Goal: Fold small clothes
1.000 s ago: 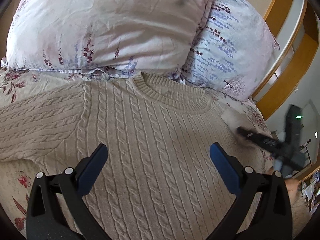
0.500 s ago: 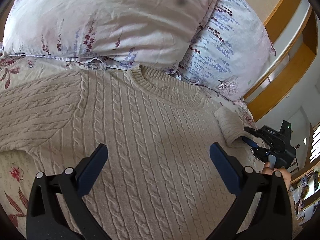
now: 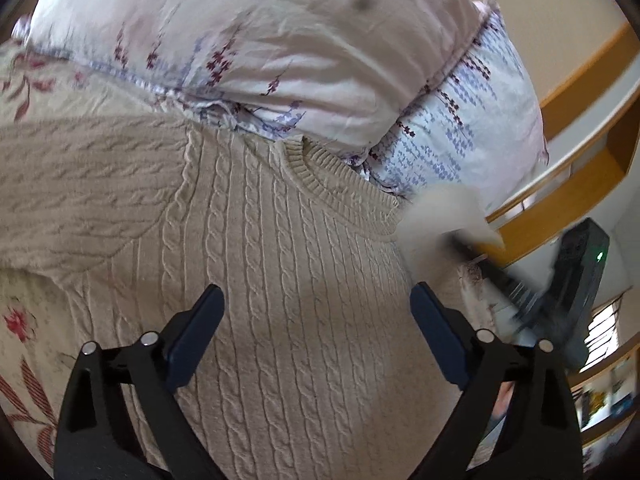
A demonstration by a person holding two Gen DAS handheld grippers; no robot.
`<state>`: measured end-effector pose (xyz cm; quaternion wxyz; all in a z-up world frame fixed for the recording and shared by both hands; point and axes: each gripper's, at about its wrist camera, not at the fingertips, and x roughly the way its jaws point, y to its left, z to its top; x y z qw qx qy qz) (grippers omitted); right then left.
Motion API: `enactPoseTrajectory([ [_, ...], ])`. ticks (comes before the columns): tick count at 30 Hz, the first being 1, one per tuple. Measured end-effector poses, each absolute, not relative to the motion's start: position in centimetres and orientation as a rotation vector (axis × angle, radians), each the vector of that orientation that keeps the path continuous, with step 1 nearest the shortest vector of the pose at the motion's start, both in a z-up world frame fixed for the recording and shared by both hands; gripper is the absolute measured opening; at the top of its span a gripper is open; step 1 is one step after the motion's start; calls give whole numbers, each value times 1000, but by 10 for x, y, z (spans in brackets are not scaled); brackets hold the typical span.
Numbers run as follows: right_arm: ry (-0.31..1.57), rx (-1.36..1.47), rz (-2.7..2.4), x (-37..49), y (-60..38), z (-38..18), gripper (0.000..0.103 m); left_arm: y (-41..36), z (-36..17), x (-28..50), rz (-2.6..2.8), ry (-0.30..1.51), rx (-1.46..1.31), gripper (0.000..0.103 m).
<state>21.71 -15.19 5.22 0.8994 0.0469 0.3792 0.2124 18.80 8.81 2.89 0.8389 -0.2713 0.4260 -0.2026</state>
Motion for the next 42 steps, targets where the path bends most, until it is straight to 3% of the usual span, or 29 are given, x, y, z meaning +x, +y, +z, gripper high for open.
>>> enactPoseTrajectory([
  [4, 879, 58, 493, 217, -126, 26, 32, 91, 22, 190, -422, 934, -616, 87],
  [7, 909, 204, 468, 208, -160, 20, 46, 92, 17, 195, -427, 962, -645, 81],
  [8, 912, 270, 456, 204, -175, 19, 47, 92, 15, 198, -430, 974, -661, 79],
  [16, 849, 920, 185, 164, -332, -16, 47, 78, -3, 229, -422, 1060, -786, 54],
  [23, 751, 1116, 5, 156, -389, -36, 46, 75, -15, 247, -354, 1088, -813, 30],
  [26, 728, 1093, -47, 159, -397, -35, 39, 74, -17, 255, -335, 1083, -799, 13],
  [27, 715, 1069, -70, 163, -398, -33, 26, 74, -16, 259, -332, 1076, -785, 9],
  [28, 702, 1053, -81, 167, -396, -31, 11, 74, -14, 262, -331, 1068, -773, 8],
  [32, 627, 962, -93, 150, -390, -20, 9, 77, 0, 257, -326, 1002, -693, 8],
  [38, 720, 839, -179, 155, -375, -31, 10, 83, -15, 255, -265, 1034, -663, 8],
  [41, 730, 712, -235, 151, -360, -17, 26, 85, -9, 248, -269, 1036, -639, 14],
  [42, 726, 697, -231, 148, -358, -15, 41, 91, -5, 242, -275, 1030, -642, 23],
])
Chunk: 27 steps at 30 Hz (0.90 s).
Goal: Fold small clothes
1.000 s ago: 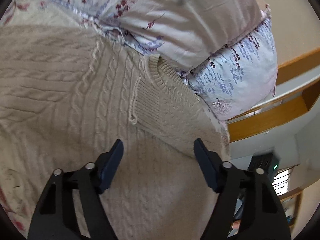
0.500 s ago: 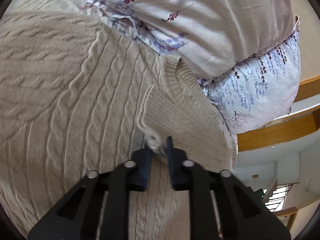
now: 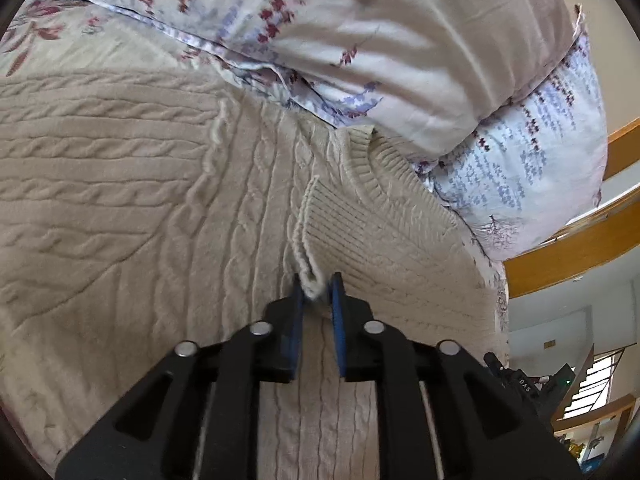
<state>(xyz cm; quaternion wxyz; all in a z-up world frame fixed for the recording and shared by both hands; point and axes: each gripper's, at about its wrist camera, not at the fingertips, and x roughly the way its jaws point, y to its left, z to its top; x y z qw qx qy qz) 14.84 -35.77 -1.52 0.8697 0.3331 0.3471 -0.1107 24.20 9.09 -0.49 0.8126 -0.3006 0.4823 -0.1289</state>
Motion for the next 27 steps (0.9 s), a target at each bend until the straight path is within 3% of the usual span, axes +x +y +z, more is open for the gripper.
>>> enactPoseTrajectory([
  [1, 716, 684, -218, 144, -354, -13, 56, 95, -1, 237, -289, 1023, -644, 35],
  [2, 705, 679, -208, 139, -352, -12, 61, 101, 3, 230, -304, 1012, -650, 40],
  [4, 686, 659, -165, 133, -344, -10, 62, 121, 10, 210, -317, 984, -661, 52],
  [6, 673, 654, -82, 127, -337, -11, 62, 148, 14, 189, -305, 961, -676, 56],
  [16, 661, 641, 113, 127, -316, -18, 64, 292, 8, 118, 34, 862, -807, 55],
  [27, 667, 681, 158, 127, -321, -24, 66, 354, -3, 120, 210, 751, -1060, 52],
])
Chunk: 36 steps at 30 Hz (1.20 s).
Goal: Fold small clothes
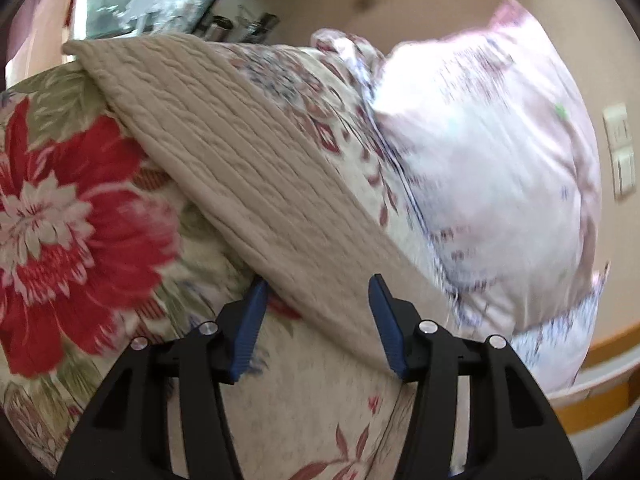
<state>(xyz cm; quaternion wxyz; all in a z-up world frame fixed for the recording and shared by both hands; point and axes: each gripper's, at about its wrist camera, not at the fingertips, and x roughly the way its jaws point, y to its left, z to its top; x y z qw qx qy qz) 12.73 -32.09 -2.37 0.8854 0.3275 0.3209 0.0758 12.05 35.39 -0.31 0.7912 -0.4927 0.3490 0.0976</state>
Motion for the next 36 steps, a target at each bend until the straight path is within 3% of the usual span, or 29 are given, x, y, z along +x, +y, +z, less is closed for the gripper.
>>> enactPoseTrajectory([
  [5, 669, 684, 166, 129, -320, -24, 68, 373, -8, 118, 264, 719, -1136, 38],
  [10, 670, 685, 181, 129, -320, -24, 69, 388, -13, 122, 310, 734, -1158, 7],
  [14, 672, 685, 192, 130, -319, -24, 70, 388, -8, 123, 303, 718, -1172, 5],
  [23, 668, 699, 201, 129, -321, -23, 70, 319, 71, 154, 94, 610, -975, 5],
  [30, 653, 721, 200, 124, -324, -23, 70, 174, 119, 203, -253, 639, -740, 5],
  [36, 670, 717, 194, 122, -325, -23, 70, 50, 90, 232, -464, 800, -647, 5],
])
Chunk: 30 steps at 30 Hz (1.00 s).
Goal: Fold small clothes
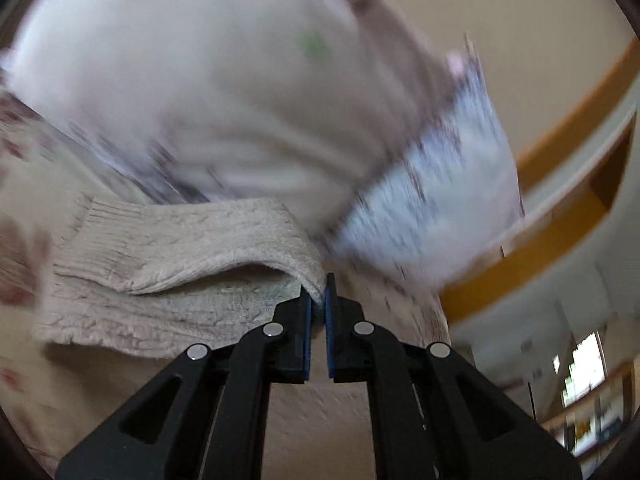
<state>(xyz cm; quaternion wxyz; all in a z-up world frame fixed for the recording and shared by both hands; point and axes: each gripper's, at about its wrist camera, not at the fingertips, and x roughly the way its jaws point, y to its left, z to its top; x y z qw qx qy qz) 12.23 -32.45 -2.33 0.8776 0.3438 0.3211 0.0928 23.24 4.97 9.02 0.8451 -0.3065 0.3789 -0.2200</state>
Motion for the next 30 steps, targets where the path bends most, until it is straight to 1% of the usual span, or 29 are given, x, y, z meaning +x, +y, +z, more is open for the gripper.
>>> enactPoseTrajectory([
  [2, 701, 678, 184, 123, -321, -21, 70, 20, 72, 235, -498, 866, -596, 6],
  [3, 713, 654, 180, 123, -320, -19, 70, 3, 60, 238, -511, 919, -564, 10],
  [4, 724, 623, 178, 123, -318, -14, 70, -6, 52, 238, -525, 959, -549, 16],
  [5, 728, 606, 181, 122, -317, -10, 70, -14, 41, 235, -549, 1009, -543, 20],
  [6, 729, 577, 192, 121, -316, -2, 70, -16, 37, 234, -565, 1028, -540, 32],
  [7, 726, 547, 203, 120, -313, 7, 70, -15, 34, 229, -591, 1042, -535, 39],
  [9, 706, 463, 225, 121, -304, 28, 70, -2, 35, 216, -622, 1028, -540, 41],
  [11, 684, 367, 265, 125, -289, 48, 70, 22, 37, 203, -611, 995, -562, 41],
  [15, 647, 106, 413, 141, -222, 80, 69, 91, 33, 189, -479, 942, -644, 41],
  [17, 638, 21, 474, 151, -190, 84, 67, 115, 28, 188, -417, 934, -674, 41],
  [19, 638, -76, 554, 163, -146, 82, 61, 138, 22, 185, -366, 927, -702, 41],
  [22, 657, -167, 610, 177, -101, 73, 55, 155, 12, 186, -320, 946, -718, 41],
  [26, 705, -266, 627, 198, -53, 49, 54, 163, -2, 188, -314, 967, -776, 41],
  [30, 744, -360, 581, 209, -33, 25, 54, 167, -4, 186, -323, 963, -788, 41],
])
